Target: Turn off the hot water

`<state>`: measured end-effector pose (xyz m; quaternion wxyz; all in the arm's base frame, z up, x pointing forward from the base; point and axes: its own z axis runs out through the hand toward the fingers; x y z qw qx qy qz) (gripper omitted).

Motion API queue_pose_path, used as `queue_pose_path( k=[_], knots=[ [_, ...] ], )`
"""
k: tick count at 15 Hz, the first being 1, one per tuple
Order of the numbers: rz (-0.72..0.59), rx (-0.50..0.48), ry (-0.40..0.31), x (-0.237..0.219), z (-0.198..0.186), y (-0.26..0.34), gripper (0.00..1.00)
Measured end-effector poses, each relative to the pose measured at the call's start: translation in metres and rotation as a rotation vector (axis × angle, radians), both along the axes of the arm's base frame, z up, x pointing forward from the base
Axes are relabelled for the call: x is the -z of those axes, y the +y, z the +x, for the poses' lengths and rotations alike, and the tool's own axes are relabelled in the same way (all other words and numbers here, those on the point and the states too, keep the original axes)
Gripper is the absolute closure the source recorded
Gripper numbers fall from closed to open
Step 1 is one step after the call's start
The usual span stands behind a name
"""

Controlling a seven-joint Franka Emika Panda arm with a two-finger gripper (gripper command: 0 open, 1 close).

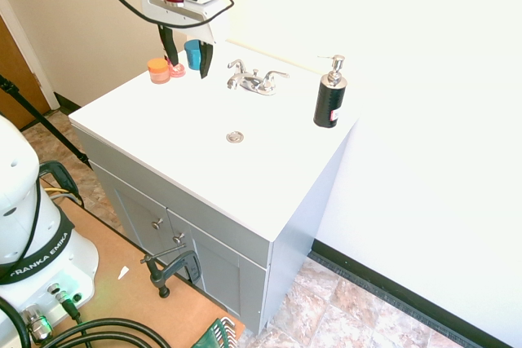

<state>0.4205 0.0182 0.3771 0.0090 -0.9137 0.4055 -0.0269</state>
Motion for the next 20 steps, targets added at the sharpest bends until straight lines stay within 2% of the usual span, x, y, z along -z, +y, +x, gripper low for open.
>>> queue_pose_path(
  k=[3,7,11,14,20],
  knots=[
    [-0.009,-0.002,-0.013,-0.001,0.003,0.001,0.0],
    [-0.104,0.05,-0.133,-0.002,0.032,0.002,0.0],
    [-0.176,0.1,-0.219,0.029,0.067,0.015,0.0],
    [-0.224,0.135,-0.247,0.05,0.092,0.018,0.0],
    [-0.266,0.178,-0.285,0.063,0.138,0.01,0.0]
  ],
)
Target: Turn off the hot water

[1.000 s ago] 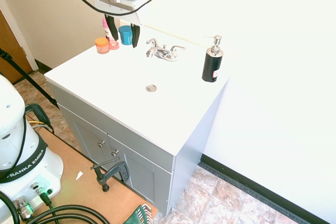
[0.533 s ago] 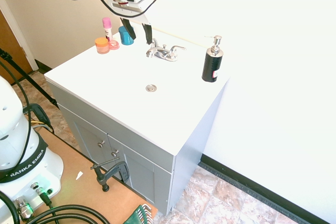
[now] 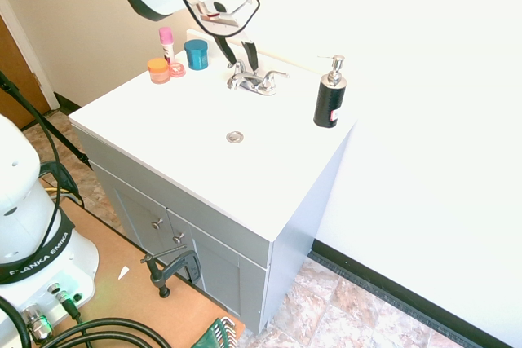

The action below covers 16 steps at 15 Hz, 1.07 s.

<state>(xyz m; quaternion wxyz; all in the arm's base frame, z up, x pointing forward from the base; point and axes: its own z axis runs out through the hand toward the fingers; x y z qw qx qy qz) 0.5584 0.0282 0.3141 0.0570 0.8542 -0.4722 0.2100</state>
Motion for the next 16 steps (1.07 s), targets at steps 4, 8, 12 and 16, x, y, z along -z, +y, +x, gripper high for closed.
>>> queue_pose_path(
  k=[4,8,12,16],
  knots=[
    [0.032,0.002,0.023,0.01,0.006,0.013,0.0],
    [0.073,0.0,0.045,0.016,0.008,0.032,0.0],
    [0.081,-0.013,0.025,0.008,0.027,0.051,0.0],
    [0.118,0.003,0.061,0.001,0.021,0.031,0.0]
  ],
)
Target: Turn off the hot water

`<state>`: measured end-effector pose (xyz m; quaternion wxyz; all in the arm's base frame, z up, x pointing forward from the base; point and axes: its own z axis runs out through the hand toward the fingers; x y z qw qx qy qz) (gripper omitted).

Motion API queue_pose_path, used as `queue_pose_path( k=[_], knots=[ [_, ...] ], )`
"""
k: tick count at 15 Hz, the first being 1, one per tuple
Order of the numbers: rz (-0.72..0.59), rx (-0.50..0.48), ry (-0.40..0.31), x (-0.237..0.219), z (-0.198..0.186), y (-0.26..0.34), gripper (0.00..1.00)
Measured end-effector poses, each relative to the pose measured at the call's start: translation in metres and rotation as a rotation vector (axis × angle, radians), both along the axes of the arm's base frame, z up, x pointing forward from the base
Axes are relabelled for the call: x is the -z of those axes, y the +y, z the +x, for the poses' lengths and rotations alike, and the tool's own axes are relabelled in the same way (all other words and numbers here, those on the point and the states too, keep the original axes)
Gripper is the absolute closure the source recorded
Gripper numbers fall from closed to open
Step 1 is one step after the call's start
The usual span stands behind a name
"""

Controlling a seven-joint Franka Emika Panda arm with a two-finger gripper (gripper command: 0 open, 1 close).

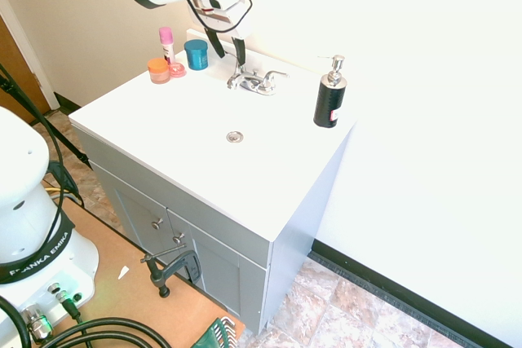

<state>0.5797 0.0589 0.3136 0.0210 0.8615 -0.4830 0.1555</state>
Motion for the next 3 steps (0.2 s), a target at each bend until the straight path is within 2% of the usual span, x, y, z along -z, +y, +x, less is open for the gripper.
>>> queue_pose_path(
  k=[3],
  knots=[
    [0.023,0.038,0.023,-0.009,-0.039,-0.029,0.0]
  ],
)
